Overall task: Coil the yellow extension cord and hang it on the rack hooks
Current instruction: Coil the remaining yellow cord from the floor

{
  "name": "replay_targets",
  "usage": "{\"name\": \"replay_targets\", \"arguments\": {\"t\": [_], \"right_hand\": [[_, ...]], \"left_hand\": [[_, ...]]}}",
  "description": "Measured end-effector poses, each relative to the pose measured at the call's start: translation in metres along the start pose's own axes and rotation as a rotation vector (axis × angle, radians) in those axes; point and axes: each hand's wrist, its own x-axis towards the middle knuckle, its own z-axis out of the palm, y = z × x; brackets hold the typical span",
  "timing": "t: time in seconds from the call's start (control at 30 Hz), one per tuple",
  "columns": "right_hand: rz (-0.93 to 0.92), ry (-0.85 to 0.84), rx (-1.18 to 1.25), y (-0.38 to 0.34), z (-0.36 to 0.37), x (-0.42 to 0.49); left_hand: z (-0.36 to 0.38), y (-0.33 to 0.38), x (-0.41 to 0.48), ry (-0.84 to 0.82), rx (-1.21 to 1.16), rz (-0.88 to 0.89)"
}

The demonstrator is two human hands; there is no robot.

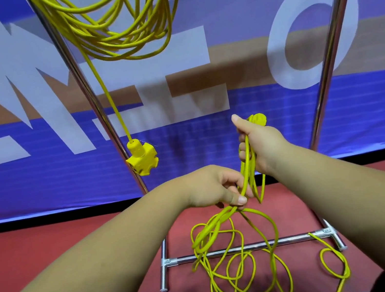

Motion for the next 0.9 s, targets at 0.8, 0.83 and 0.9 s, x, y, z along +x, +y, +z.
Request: {"name": "replay_targets", "arguments": {"t": [0.8,0.83,0.9], "right_hand": [[0.121,-0.003,-0.113,-0.061,-0.040,-0.001],[0.122,0.005,-0.122,-0.062,-0.044,0.001],[0.131,0.006,-0.113,-0.064,-0.050,0.002]], "left_hand": [[-0.002,-0.093,0.005,-0.462,1.186,-0.730],[-0.001,-0.099,0.003,-0.495,1.239,-0.789],[0.003,-0.107,-0.001,-0.545,1.254,-0.830]]}}
